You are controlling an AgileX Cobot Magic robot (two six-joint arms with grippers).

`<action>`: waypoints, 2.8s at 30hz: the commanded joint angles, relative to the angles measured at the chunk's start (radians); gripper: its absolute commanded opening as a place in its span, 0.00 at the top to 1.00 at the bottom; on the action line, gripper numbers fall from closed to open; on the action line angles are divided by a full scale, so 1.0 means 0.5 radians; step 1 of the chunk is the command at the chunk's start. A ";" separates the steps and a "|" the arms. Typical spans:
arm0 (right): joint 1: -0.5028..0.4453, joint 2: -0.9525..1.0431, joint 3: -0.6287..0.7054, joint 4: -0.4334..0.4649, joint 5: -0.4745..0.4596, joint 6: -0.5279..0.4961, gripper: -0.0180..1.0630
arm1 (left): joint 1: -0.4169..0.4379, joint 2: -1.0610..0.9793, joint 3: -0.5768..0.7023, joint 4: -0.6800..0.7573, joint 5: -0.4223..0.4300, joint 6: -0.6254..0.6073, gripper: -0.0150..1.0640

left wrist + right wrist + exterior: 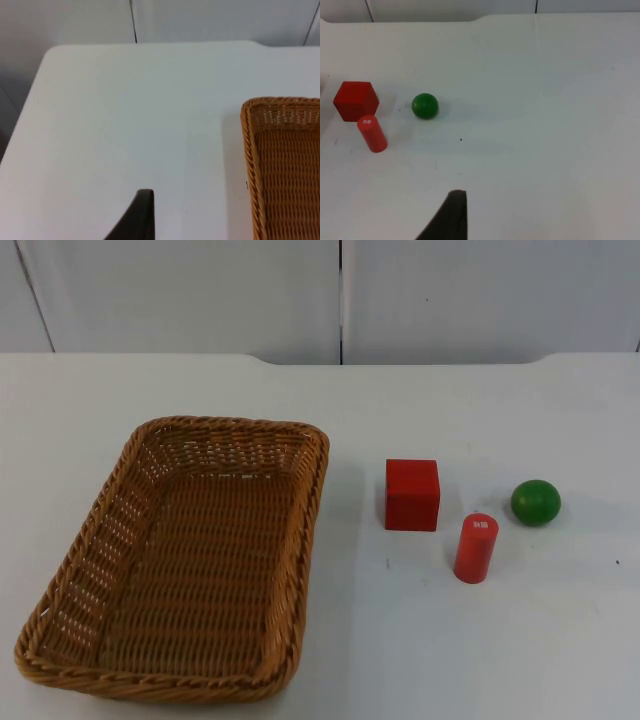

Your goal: Pick up the basket with the left hand and place the object to the left of the red cylinder into the basket with the right hand.

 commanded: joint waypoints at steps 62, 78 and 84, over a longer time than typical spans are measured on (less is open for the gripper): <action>-0.011 1.521 -0.682 -0.016 -0.564 -0.098 0.01 | -0.006 0.460 -0.013 -0.356 -0.126 0.200 0.07; -0.011 1.521 -0.682 -0.016 -0.575 -0.098 0.01 | -0.006 1.040 -0.013 -0.459 -0.260 0.336 0.07; -0.011 1.521 -0.682 -0.016 -0.575 -0.098 0.01 | -0.006 1.239 -0.013 -0.495 -0.330 0.421 0.07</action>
